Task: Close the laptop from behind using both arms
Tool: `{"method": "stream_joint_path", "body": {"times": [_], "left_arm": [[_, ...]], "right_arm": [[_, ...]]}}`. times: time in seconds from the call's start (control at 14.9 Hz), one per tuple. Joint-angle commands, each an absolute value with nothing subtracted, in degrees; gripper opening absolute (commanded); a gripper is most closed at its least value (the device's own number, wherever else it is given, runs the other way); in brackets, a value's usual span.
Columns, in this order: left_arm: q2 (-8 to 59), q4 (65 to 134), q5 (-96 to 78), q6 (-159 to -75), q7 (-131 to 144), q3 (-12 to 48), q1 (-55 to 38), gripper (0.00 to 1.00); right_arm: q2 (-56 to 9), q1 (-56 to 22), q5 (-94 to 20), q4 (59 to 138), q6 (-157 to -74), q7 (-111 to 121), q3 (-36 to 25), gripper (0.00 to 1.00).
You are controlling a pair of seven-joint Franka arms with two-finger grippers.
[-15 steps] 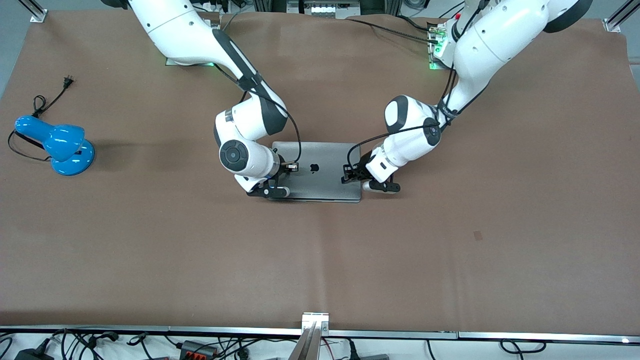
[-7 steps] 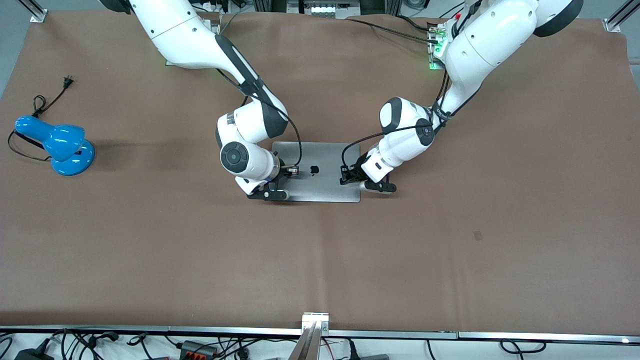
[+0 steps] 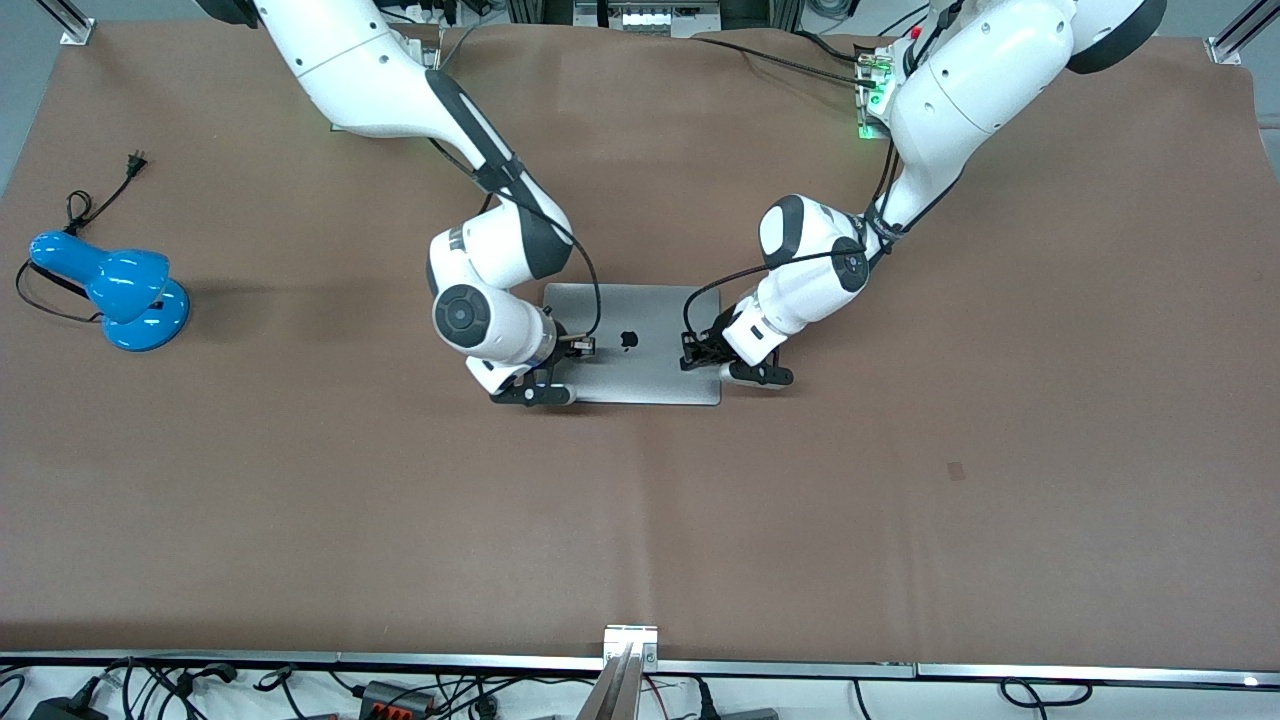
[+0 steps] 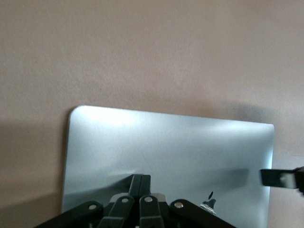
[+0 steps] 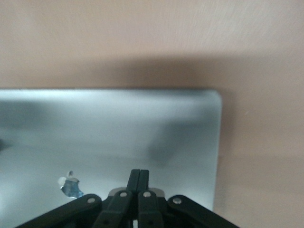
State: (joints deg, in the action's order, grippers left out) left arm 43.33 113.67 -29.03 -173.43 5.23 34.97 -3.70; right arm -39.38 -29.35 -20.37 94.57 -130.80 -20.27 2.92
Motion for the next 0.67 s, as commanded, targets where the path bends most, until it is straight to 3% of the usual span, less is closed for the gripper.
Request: {"method": "stream_joint_path", "body": {"times": [0.0, 0.2, 0.61], "left_arm": [[41.58, 113.2, -27.95, -173.15, 3.96, 34.1, -3.61, 0.0], [37.89, 113.12, -28.04, -167.1, 4.04, 33.84, -3.43, 0.0], [30.24, 109.17, -22.27, -145.16, 3.6, 29.1, -2.2, 0.0]], "right_arm": [[-33.68, -24.45, -20.92, 94.31, -124.82, -17.5, 3.25, 0.0], [-27.62, -19.53, -20.66, 94.39, -117.88, -12.85, 3.08, 0.0], [-19.52, -9.06, -12.41, 88.97, -99.44, -7.04, 3.08, 0.0]]}}
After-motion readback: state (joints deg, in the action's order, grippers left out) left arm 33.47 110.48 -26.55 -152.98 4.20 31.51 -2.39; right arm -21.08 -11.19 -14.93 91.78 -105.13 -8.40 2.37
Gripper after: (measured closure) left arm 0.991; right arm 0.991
